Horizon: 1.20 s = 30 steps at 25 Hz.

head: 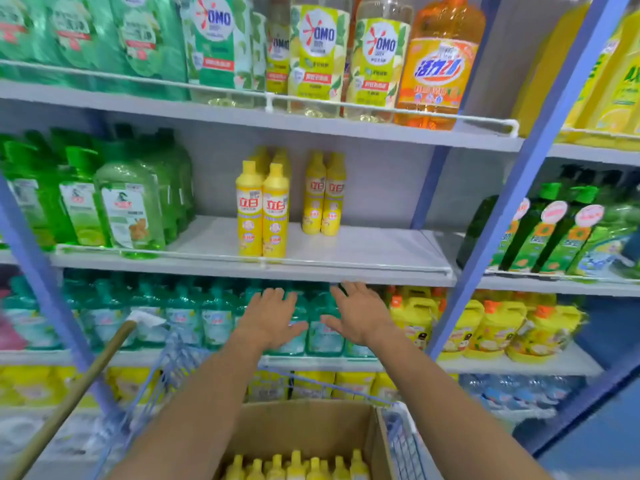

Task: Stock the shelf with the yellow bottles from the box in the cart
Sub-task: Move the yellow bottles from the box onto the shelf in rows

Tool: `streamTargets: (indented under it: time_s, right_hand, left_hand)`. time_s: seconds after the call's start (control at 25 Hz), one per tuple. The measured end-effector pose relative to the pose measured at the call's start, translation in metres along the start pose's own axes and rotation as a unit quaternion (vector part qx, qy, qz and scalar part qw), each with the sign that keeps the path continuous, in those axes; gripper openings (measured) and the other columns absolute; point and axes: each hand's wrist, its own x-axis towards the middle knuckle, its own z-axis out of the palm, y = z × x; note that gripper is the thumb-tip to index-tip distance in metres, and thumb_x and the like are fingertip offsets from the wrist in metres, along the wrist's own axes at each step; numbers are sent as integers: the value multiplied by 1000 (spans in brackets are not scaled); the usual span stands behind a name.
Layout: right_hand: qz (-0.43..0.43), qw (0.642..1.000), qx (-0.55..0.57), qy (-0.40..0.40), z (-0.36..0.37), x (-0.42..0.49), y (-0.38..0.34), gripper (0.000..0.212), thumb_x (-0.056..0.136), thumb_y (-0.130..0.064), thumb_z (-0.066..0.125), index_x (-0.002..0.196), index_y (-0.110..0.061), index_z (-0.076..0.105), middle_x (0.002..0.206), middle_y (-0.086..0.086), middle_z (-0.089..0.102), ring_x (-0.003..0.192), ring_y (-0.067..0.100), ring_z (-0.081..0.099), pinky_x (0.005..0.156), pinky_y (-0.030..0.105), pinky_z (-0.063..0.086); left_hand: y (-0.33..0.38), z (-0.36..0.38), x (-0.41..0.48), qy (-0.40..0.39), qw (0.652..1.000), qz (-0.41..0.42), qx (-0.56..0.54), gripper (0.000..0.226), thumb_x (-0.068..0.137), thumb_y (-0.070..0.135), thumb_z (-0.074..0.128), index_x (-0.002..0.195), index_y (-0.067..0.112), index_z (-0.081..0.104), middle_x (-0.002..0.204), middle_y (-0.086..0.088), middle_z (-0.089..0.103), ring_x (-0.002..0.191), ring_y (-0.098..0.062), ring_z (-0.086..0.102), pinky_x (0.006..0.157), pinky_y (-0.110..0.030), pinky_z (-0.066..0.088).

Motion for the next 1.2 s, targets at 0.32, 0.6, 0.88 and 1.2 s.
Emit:
streamTargets:
  time_s: [0.32,0.6,0.88,1.2]
  right_hand:
    - [23,987,44,-156,129,-80,-73,76,98,-65,44,156,-18,30,161,13,29,148,36,28,114,52,38]
    - [28,956,79,-281,250,-111,-87,74,99,-61,46,153,-12,31,149,16,42,139,37,37,103,51,45]
    - [22,928,93,-360,341,-92,-60,75,99,-62,44,156,-15,26,161,13,29,149,35,26,109,52,41]
    - [70,910,145,-383,438,-68,-47,71,99,-56,50,148,-6,39,148,15,44,140,35,38,108,46,44]
  left_hand:
    - [-31,135,-144,-137,986,-71,-63,74,92,64,50,145,15,39,149,-16,43,140,-36,38,116,-50,33]
    - [-25,251,-177,-273,951,-95,-107,73,94,59,51,148,14,34,147,-16,43,136,-36,41,109,-46,40]
    - [-31,328,-143,-332,922,-135,-147,74,93,59,54,147,11,37,146,-17,43,136,-38,40,109,-45,40]
    - [-75,424,-100,-362,893,-183,-193,65,95,52,57,143,10,41,136,-17,54,127,-37,49,100,-43,44]
